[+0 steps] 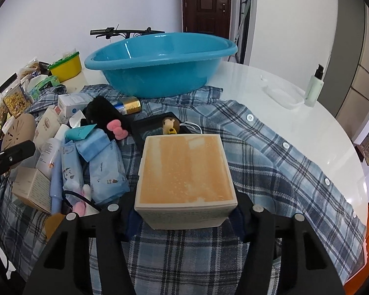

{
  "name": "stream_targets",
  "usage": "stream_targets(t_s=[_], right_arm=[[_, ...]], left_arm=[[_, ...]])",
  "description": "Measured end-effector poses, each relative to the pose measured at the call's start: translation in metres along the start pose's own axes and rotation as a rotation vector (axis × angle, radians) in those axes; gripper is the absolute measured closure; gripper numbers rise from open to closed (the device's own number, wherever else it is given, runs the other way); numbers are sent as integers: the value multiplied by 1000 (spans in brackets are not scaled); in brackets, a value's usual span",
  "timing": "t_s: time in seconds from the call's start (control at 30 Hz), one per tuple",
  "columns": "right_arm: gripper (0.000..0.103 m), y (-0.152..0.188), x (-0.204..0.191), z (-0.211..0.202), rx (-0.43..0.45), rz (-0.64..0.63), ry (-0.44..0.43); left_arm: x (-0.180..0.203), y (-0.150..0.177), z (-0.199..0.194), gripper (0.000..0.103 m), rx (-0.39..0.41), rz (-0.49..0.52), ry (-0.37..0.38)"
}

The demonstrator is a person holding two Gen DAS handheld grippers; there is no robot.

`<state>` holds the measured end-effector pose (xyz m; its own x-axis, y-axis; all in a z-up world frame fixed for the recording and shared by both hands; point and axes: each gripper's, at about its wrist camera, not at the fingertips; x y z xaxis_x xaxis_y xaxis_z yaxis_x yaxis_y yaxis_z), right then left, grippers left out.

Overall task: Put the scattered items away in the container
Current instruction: 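Lift both held items and carry them over the blue basin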

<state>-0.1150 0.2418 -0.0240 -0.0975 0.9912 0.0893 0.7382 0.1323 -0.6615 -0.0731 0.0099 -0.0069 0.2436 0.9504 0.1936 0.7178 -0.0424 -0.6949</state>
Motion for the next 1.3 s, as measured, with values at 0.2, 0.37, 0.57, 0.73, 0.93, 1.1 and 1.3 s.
stream_targets(t_s=[0.2,0.37,0.57,0.73,0.93,1.1,1.3], right_arm=[[45,-4,0,-7,33,2,4],[45,-10,-3,-14,63,-9,5],[45,-16,-8,-22,93,-17,-6],[45,-19,-13,-27,113,-21,-14],[45,-26,-15,-37,150,-22,-19],[45,-35,-16,-47,184,-28,-17],[45,-46,-15,-61,228,-32,-13]], left_arm=[[1,-3,-6,25,22,6,4],[3,-9,-11,25,43,14,2],[6,-12,-18,25,70,26,-7],[7,-14,-22,25,90,32,-10],[11,-19,-29,25,121,42,-9],[14,-28,-36,25,149,54,-7],[20,-40,-48,25,191,70,-1]])
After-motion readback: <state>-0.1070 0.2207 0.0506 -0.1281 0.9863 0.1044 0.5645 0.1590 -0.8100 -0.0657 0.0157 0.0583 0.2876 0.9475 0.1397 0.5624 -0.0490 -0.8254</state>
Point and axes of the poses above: each gripper's, at about its wrist camera, not at the fingertips, and z roughly the way its jaws point, x to its right, y to its underside, and after that the axes turned 7 degrees about y, right-handed
